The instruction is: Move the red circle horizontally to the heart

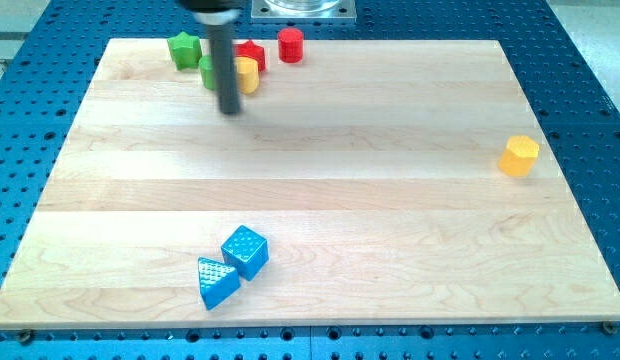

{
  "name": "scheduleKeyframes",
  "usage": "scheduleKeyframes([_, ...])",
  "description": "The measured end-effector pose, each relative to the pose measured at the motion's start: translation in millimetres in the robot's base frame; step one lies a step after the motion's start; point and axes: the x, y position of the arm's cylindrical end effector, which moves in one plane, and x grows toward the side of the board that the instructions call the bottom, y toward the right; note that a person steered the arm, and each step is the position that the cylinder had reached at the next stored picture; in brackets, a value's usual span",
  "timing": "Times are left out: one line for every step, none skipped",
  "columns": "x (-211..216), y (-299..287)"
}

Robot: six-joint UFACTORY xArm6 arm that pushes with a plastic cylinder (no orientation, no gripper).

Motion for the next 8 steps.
scheduleKeyframes([-13, -100])
scheduleKeyframes([-55, -105])
scheduleKeyframes([-63, -75])
scheduleKeyframes([-74, -50])
scheduleKeyframes([-86, -4])
scheduleKeyframes([-125, 16])
scheduleKeyframes([-141, 18])
scheduleKeyframes([-141, 58])
